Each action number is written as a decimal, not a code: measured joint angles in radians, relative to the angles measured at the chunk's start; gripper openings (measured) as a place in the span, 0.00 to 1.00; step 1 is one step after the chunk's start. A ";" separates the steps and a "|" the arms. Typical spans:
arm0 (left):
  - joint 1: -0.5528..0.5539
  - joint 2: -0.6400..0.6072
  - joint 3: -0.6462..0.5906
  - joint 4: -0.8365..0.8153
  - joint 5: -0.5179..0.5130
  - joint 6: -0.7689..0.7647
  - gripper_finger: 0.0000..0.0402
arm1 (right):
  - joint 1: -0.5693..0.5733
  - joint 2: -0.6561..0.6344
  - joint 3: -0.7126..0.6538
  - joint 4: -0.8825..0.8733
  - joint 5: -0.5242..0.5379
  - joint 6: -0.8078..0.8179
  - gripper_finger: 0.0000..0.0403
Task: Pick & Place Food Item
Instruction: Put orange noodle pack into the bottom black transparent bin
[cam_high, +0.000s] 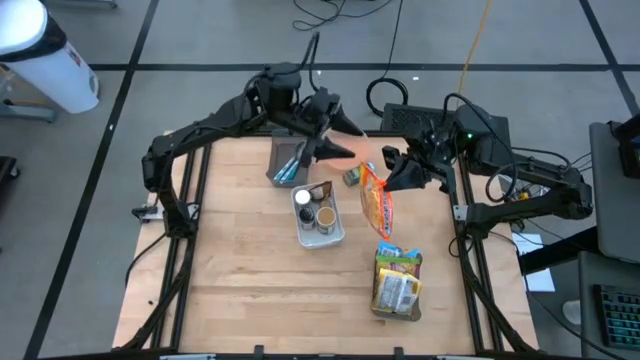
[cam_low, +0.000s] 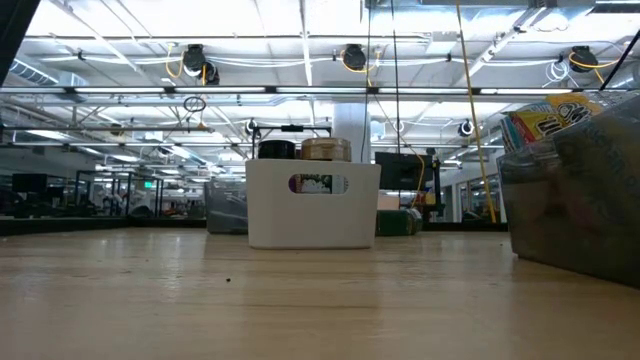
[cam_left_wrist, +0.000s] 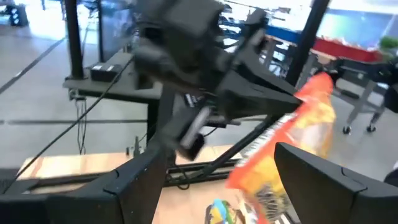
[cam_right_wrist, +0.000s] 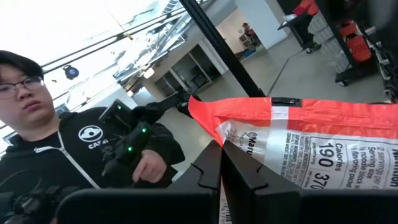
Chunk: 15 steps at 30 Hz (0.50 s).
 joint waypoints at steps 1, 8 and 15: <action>-0.012 0.000 0.003 -0.003 -0.006 0.012 0.77 | 0.000 0.000 0.000 0.006 0.000 0.002 0.00; -0.056 0.011 0.003 -0.039 -0.063 0.044 0.77 | 0.000 0.000 0.000 0.013 -0.011 0.021 0.00; -0.082 0.033 0.003 -0.041 -0.054 0.026 0.77 | 0.025 0.020 0.000 0.067 -0.025 0.059 0.00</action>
